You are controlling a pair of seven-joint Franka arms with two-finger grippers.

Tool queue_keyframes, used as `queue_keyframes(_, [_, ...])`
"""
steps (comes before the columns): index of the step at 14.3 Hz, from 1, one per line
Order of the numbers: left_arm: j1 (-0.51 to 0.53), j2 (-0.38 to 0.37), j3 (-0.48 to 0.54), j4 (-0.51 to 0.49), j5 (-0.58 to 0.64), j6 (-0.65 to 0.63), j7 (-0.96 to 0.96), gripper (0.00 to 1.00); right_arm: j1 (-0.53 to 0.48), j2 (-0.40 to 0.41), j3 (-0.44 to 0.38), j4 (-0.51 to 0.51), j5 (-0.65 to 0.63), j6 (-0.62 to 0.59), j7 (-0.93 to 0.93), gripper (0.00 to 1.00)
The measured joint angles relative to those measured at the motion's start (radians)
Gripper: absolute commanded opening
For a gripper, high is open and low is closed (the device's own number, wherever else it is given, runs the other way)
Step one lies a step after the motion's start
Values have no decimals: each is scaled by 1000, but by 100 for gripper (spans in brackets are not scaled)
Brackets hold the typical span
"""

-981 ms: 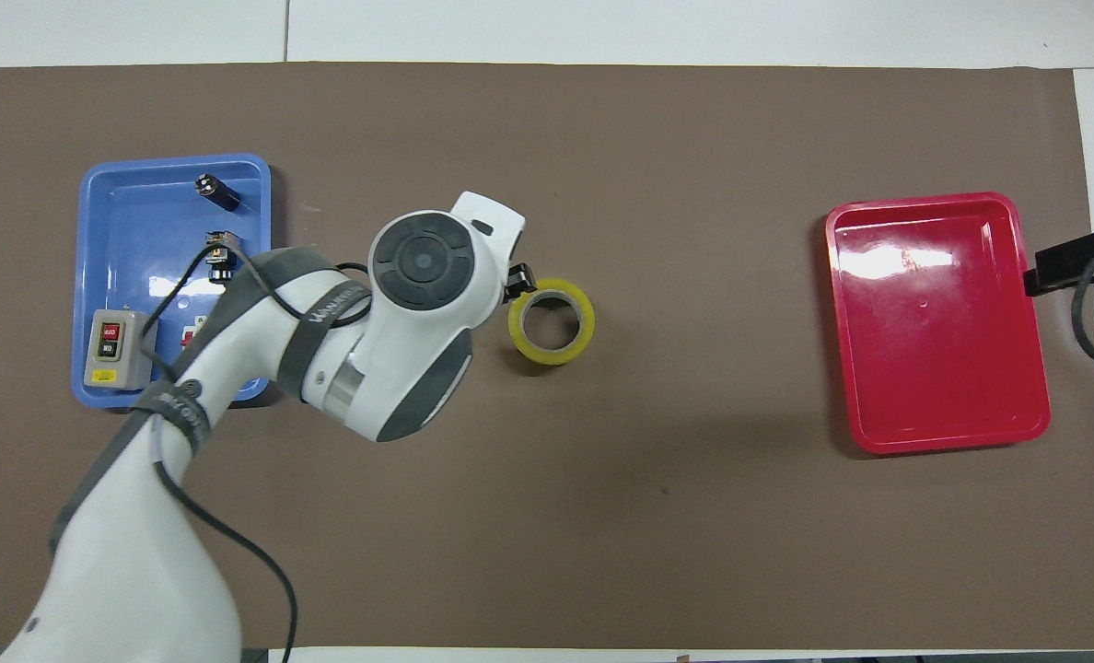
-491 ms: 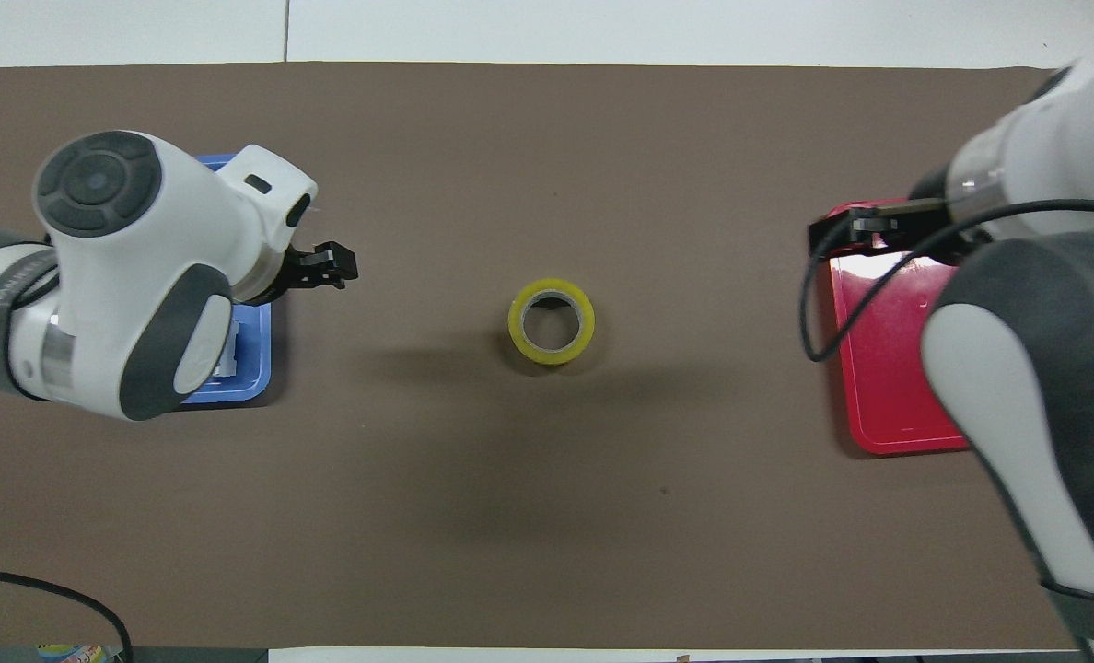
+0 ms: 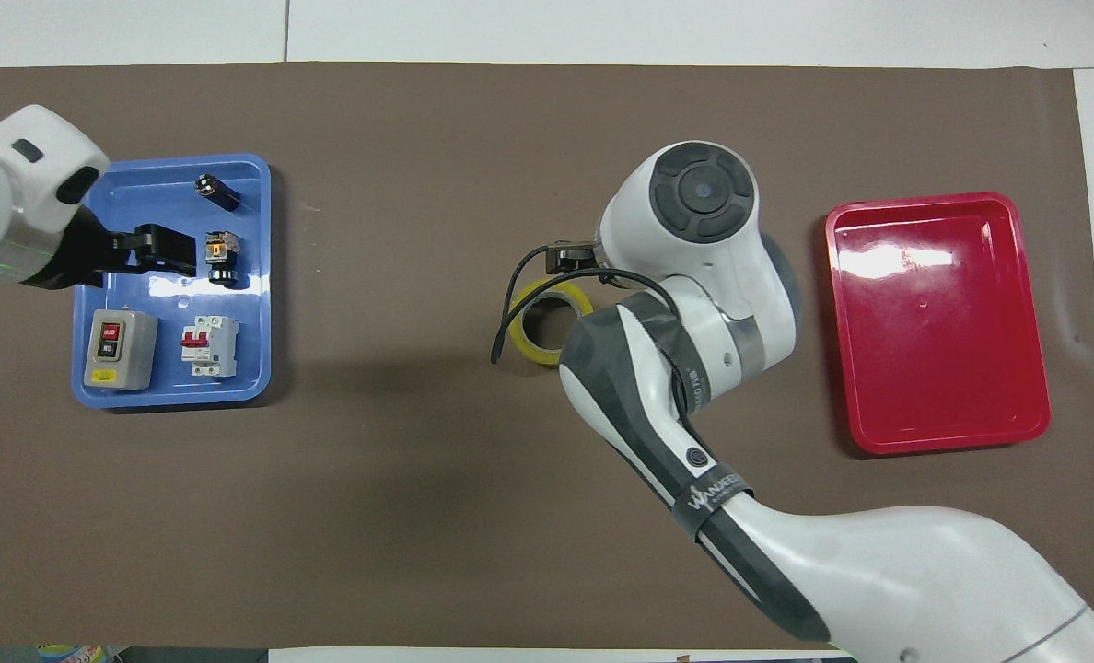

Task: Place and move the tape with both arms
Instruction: 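Grasp the yellow tape with the right gripper while the left gripper retracts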

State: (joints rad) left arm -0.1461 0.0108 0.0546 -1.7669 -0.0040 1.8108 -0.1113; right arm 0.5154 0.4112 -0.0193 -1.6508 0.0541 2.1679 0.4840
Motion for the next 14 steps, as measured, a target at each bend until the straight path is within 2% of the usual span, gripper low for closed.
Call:
queue_keyframes(3, [72, 11, 1, 127, -15, -139, 97, 100, 11, 37, -3, -11, 0, 11, 23, 100])
queue_keyframes(6, [117, 17, 1, 173, -16, -220, 133, 100, 11, 26, -6, -65, 0, 34, 23, 99])
queue_keyframes(8, [130, 17, 1, 173, -17, -251, 139, 100, 17, 14, -5, -120, 0, 72, 23, 82])
queue_keyframes(9, [133, 17, 1, 172, -17, -259, 139, 100, 21, 9, -4, -144, 0, 93, 23, 78])
queue_keyframes(11, [135, 17, 1, 171, -18, -264, 140, 100, 28, 0, -4, -172, 0, 117, 23, 76])
queue_keyframes(12, [135, 17, 0, 171, -18, -267, 141, 100, 30, -4, -4, -179, 0, 121, 23, 71])
queue_keyframes(13, [135, 17, -1, 171, -18, -270, 141, 100, 33, -8, -3, -186, 0, 122, 23, 64])
queue_keyframes(14, [135, 17, -2, 168, -18, -271, 141, 100, 36, -12, -3, -193, 0, 123, 23, 51])
